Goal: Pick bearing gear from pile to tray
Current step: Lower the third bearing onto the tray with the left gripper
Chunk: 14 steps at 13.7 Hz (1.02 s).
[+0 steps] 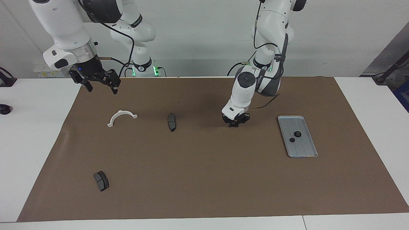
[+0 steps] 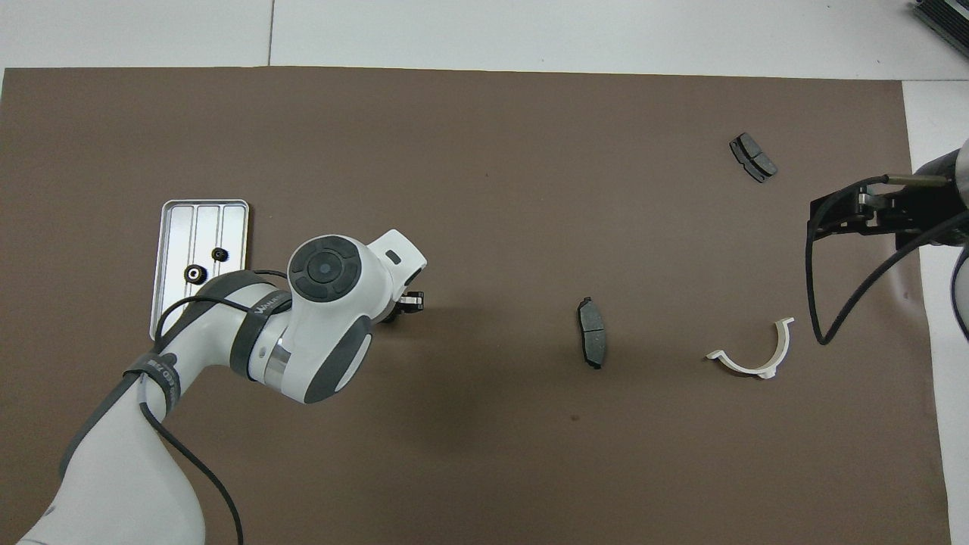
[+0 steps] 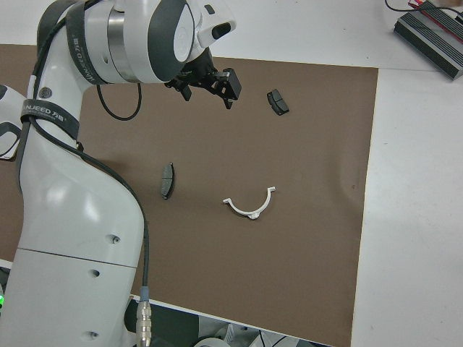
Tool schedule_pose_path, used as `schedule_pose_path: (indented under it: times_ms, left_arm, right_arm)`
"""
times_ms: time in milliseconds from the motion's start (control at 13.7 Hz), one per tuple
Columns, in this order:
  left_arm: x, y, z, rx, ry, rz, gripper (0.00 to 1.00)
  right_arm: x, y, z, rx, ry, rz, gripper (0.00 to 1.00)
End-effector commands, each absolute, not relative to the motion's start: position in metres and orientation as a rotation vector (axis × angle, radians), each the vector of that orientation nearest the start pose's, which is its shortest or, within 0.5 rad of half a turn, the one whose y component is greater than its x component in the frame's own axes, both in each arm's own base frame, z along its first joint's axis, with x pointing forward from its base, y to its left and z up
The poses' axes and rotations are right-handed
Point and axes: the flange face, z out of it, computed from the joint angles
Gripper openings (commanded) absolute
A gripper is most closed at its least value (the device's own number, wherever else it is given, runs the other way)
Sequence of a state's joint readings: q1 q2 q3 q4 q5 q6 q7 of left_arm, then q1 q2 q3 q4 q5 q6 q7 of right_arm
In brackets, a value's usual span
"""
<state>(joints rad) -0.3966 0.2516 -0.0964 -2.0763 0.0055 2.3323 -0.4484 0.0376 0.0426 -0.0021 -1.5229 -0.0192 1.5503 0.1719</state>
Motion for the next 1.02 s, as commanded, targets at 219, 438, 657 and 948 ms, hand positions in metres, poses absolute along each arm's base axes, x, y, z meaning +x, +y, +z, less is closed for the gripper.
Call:
schedule_pose_path:
  times_ms: [219,438,657,948]
  left_arm:
    - [0.574,-0.149,0.337,-3.174,-0.034,-0.056,0.03]
    - [0.584,-0.087,0.336,-3.168,0.031,-0.050,0.03]
    - [0.586,-0.031,0.332,-3.163,0.097,-0.013,0.03]
    - [0.579,-0.004,0.333,-3.160,0.152,0.050,0.05]
  right_arm:
    - [0.562,0.019,0.616,-3.138,0.207,0.053,1.00]
    - [0.561,0.019,0.616,-3.137,0.190,0.055,1.00]
    - [0.561,0.018,0.616,-3.137,0.190,0.055,1.00]
    - [0.561,0.019,0.616,-3.137,0.188,0.055,1.00]
